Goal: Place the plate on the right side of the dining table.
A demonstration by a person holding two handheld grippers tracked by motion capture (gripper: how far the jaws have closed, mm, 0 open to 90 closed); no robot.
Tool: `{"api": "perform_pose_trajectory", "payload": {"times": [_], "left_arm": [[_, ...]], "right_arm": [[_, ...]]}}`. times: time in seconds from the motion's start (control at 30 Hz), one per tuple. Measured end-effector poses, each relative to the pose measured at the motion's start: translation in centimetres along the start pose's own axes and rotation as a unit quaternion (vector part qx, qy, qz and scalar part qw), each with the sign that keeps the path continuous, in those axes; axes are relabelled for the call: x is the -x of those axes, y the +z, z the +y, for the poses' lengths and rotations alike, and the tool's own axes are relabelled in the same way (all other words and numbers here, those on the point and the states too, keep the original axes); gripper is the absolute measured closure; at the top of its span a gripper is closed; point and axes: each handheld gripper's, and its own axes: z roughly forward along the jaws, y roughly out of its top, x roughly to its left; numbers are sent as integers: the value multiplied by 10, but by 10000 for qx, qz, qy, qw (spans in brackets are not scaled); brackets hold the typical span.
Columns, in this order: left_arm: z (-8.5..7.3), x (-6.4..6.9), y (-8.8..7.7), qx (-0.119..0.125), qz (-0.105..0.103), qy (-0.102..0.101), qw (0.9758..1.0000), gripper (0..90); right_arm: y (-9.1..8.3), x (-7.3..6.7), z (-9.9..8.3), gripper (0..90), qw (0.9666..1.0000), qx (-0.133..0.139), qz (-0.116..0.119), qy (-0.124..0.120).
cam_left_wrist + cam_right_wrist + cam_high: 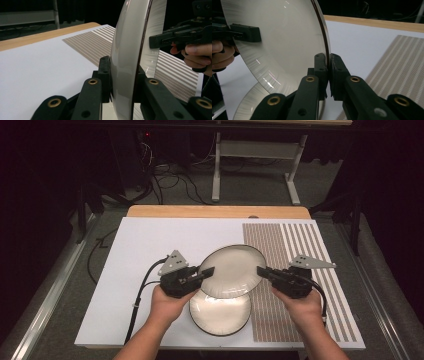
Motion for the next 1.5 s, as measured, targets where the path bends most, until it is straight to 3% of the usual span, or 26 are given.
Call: {"api": "perform_pose_trajectory", "payload": {"times": [0.03,0.17,0.47,0.9,1.17,1.5], "left_arm": [[3,5,10,-42,-40,31,10000,768],[10,12,29,-116,-130,106,9998,768],[19,23,62,-242,-333,175,9990,763],[30,39,123,-636,-670,424,9948,754],[30,45,157,-820,-780,529,9922,746],[20,42,187,-932,-868,393,9911,727]], "right_arm": [[-8,6,-2,871,9999,11,-127,19],[-23,19,-6,871,9996,50,-258,103],[-49,38,-13,873,9983,124,-521,216],[-87,72,-33,875,9934,207,-1012,491],[-99,88,-45,875,9902,219,-1230,622],[-103,105,-59,878,9861,119,-1449,810]]}}
